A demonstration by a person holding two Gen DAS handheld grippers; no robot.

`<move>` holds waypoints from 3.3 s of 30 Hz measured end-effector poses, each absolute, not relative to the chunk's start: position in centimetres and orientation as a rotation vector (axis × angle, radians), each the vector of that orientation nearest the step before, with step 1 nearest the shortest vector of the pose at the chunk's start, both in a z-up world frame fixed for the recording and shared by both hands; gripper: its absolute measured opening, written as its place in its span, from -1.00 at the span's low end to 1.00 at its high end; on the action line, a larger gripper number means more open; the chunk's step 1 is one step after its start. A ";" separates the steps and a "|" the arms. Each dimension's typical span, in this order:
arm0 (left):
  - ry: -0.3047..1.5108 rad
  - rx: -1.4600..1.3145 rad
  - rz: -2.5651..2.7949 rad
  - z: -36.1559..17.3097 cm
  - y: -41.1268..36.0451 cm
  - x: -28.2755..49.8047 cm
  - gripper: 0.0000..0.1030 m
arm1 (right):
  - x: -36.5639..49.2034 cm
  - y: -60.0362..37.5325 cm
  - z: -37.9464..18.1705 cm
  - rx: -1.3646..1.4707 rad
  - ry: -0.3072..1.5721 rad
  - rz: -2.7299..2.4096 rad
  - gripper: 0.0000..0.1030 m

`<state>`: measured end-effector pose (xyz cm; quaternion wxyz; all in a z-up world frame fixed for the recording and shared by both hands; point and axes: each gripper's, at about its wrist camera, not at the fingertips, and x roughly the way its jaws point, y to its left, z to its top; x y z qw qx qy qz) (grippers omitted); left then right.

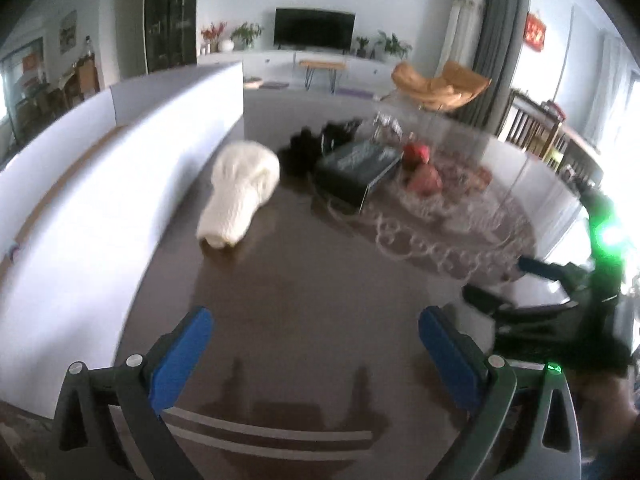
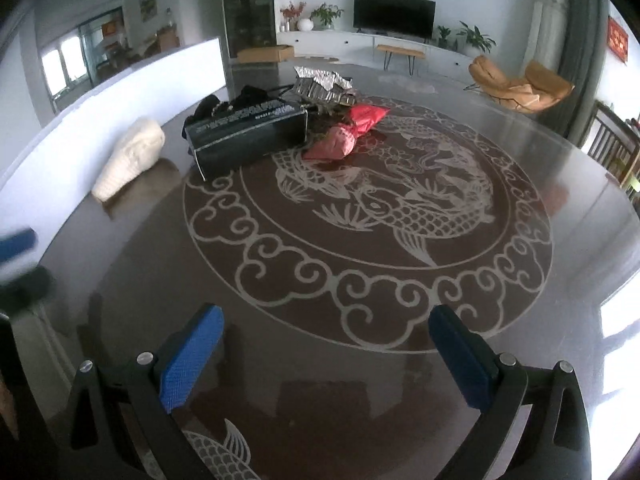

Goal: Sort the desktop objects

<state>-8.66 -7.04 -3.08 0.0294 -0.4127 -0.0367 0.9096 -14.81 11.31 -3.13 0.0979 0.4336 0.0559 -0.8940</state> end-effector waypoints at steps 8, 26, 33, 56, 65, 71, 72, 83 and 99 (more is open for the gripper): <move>-0.092 -1.335 2.809 -5.8 -6.1 -7.7 1.00 | -14.4 10.9 -3.4 1.327 0.217 -2.611 1.00; 0.034 -1.454 2.768 -7.8 -5.0 -8.5 1.00 | -13.9 11.4 -3.2 1.336 0.186 -2.600 1.00; 0.106 -1.383 2.876 -4.8 -6.4 -15.5 1.00 | -13.9 11.3 -3.2 1.336 0.186 -2.601 1.00; 0.000 -1.343 2.811 -6.9 -6.4 -10.0 0.43 | -13.9 11.3 -3.3 1.335 0.185 -2.601 1.00; 0.035 -1.433 2.755 -7.4 -5.3 -10.7 1.00 | -13.9 11.3 -3.2 1.335 0.185 -2.602 1.00; 0.035 -1.433 2.755 -7.5 -5.2 -10.9 1.00 | -13.9 11.4 -3.2 1.335 0.185 -2.602 1.00; 0.034 -1.433 2.755 -7.4 -5.2 -10.8 1.00 | -13.9 11.4 -3.2 1.335 0.185 -2.602 1.00; 0.033 -1.431 2.757 -7.7 -5.3 -11.1 1.00 | -13.9 11.4 -3.2 1.335 0.185 -2.602 1.00; 0.032 -1.429 2.757 -7.8 -5.4 -11.0 1.00 | -13.9 11.4 -3.2 1.334 0.184 -2.602 1.00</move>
